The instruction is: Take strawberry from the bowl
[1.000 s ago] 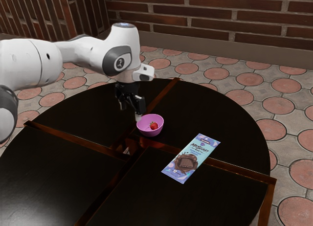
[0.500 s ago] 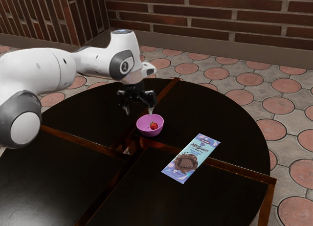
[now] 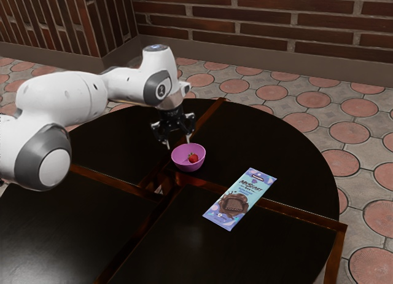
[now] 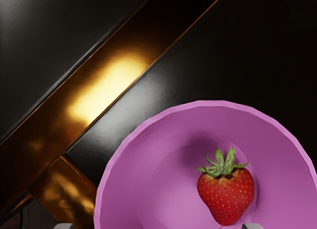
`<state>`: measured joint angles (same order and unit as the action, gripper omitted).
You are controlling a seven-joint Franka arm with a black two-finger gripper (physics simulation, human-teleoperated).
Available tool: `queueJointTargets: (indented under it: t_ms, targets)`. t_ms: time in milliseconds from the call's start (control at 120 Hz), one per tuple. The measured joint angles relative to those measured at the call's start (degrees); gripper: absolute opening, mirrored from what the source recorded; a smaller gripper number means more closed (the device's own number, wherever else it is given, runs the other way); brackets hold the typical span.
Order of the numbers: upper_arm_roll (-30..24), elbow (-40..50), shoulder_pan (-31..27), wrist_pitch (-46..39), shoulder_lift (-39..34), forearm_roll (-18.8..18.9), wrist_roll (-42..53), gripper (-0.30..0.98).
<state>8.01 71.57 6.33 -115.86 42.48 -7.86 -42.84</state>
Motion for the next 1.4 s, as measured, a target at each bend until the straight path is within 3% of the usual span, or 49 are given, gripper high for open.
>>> queueJointTargets:
  t_ms: [542, 1400]
  targets:
    - [-0.49, -0.17, 1.23, -5.3, 3.12, -0.11, -8.98, 0.36]
    - [-1.27, -2.64, 0.33, -9.3, 6.94, -1.31, -10.28, 0.36]
